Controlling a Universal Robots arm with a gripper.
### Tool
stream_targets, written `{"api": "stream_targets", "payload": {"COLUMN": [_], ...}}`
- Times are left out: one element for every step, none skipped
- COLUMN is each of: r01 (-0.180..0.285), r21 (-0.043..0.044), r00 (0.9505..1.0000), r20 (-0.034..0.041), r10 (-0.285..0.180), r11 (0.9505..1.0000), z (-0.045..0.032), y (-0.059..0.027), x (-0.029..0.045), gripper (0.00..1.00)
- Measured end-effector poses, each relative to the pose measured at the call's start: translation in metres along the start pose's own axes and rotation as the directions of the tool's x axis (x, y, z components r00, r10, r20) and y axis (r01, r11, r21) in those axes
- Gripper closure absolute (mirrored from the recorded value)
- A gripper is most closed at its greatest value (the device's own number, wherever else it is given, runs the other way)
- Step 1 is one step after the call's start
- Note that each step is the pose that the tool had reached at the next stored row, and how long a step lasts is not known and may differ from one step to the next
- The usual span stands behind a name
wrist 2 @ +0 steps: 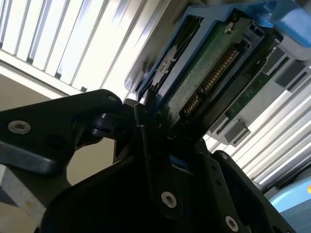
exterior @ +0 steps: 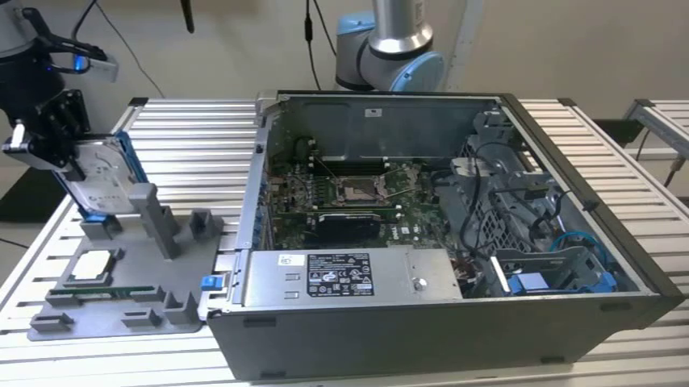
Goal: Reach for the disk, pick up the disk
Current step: 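Pick up the disk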
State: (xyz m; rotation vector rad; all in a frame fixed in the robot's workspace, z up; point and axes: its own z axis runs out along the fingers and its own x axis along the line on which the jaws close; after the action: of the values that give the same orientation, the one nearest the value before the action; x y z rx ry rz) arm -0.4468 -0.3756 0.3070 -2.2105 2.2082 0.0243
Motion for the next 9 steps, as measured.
{"api": "stream_targets", "payload": {"r01": [0.000, 0.000, 0.000, 0.000, 0.000, 0.000, 0.000, 0.000, 0.000], "r21": [0.0000, 0.0000, 0.0001, 0.0000, 0.0001, 0.0000, 0.0000, 0.0000, 0.0000], "r00": [1.0000, 1.0000, 1.0000, 1.0000, 1.0000, 1.0000, 1.0000, 1.0000, 1.0000], "r20": [0.0000, 0.0000, 0.0000, 0.0000, 0.0000, 0.0000, 0.0000, 0.0000, 0.0000], "r10": [0.000, 0.000, 0.000, 0.000, 0.000, 0.000, 0.000, 0.000, 0.000], "r11": [1.0000, 1.0000, 1.0000, 1.0000, 1.0000, 1.0000, 1.0000, 1.0000, 1.0000], "z": [-0.0012, -0.0025, -0.0038, -0.0054, -0.0070, -0.0088, -0.0106, -0.0126, -0.0145], "y": [0.0000, 0.0000, 0.0000, 0.0000, 0.0000, 0.0000, 0.0000, 0.0000, 0.0000], "x": [0.0000, -0.0001, -0.0001, -0.0001, -0.0002, -0.0002, -0.0002, -0.0003, -0.0003], "gripper": [1.00, 1.00, 1.00, 1.00, 1.00, 1.00, 1.00, 1.00, 1.00]}}
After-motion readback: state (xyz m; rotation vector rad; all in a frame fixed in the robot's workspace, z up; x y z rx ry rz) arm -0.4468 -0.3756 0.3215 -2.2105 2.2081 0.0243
